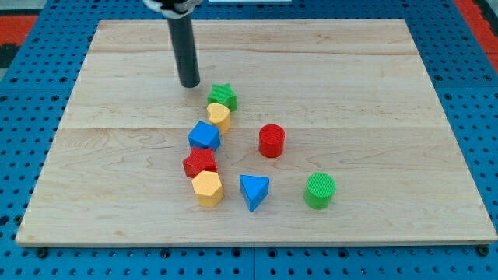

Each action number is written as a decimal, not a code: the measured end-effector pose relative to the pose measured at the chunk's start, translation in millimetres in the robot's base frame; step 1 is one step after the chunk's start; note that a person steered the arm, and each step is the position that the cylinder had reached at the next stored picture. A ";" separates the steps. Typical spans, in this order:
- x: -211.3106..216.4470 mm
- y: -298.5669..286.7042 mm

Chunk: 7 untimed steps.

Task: Push the green star above the red circle

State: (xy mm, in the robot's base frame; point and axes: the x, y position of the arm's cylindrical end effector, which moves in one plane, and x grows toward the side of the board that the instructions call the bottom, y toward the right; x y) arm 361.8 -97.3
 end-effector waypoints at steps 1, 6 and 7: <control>9.6 30.3; 54.7 95.9; 41.4 108.9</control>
